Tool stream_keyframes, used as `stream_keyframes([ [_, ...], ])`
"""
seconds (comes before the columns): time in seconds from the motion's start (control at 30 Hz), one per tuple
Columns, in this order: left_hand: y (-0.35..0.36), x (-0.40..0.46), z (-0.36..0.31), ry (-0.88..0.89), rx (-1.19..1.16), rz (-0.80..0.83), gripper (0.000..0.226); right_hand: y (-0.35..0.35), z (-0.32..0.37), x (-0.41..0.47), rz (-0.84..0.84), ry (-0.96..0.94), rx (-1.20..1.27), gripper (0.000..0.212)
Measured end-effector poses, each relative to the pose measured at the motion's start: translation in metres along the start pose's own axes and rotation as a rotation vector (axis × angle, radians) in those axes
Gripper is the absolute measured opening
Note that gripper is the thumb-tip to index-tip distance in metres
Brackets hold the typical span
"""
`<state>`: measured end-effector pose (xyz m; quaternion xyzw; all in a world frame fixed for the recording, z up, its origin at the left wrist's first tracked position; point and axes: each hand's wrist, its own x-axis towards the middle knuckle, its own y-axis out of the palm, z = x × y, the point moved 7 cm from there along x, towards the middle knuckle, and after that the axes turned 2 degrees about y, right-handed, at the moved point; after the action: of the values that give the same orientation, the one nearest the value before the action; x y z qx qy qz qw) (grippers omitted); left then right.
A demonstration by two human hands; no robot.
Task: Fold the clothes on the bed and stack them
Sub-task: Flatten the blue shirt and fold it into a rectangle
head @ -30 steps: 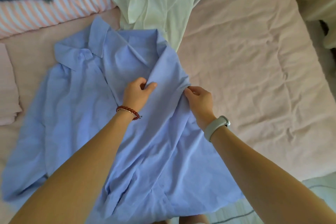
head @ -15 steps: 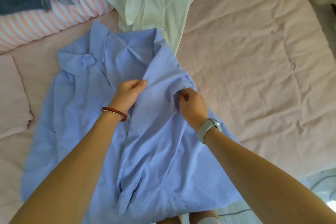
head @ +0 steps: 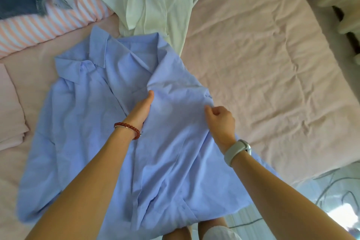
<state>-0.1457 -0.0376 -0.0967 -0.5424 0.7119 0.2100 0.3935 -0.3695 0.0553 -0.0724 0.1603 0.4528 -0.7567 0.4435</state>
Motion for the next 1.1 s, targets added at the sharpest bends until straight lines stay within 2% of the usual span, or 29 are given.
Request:
stream_keyframes([
  [0.1, 0.022, -0.017, 0.007, -0.068, -0.324, 0.177, 0.043, 0.021, 0.007, 0.0, 0.087, 0.021, -0.152, 0.042],
  [0.27, 0.036, -0.038, 0.02, -0.114, -0.203, 0.279, 0.046, 0.042, 0.02, 0.011, 0.122, -0.017, -0.29, 0.02],
  [0.37, 0.032, -0.038, 0.026, -0.153, -0.222, 0.259, 0.05, 0.036, 0.012, 0.011, 0.122, 0.042, -0.084, 0.022],
  [0.43, 0.026, -0.035, 0.033, -0.182, -0.219, 0.182, 0.051, 0.027, 0.004, 0.007, 0.099, 0.089, 0.134, 0.024],
  [0.53, 0.025, -0.032, 0.04, -0.148, -0.18, 0.074, 0.04, 0.014, -0.013, -0.003, 0.132, 0.203, 0.502, 0.025],
  [0.6, 0.03, -0.032, 0.039, -0.1, -0.072, 0.055, 0.033, 0.006, -0.02, -0.009, 0.185, 0.27, 0.613, 0.024],
  [0.7, 0.051, -0.038, 0.042, -0.171, -0.045, 0.226, 0.037, -0.002, -0.019, -0.014, 0.247, 0.266, 0.663, 0.025],
  [0.77, 0.064, -0.045, 0.047, -0.265, -0.186, 0.377, 0.043, -0.002, -0.017, -0.016, 0.283, 0.252, 0.686, 0.026],
  [0.87, 0.068, -0.053, 0.039, -0.305, -0.377, 0.481, 0.038, 0.0, -0.015, -0.019, 0.33, 0.241, 0.759, 0.028],
  [0.93, 0.065, -0.055, 0.032, -0.245, -0.333, 0.478, 0.032, 0.0, -0.014, -0.019, 0.342, 0.213, 0.756, 0.028],
  [1.0, 0.058, -0.052, 0.027, -0.164, -0.248, 0.405, 0.017, 0.0, -0.011, -0.018, 0.338, 0.18, 0.715, 0.031],
  [1.1, 0.041, -0.047, 0.018, -0.102, -0.331, 0.269, 0.014, -0.005, -0.01, -0.013, 0.279, 0.146, 0.609, 0.031],
])
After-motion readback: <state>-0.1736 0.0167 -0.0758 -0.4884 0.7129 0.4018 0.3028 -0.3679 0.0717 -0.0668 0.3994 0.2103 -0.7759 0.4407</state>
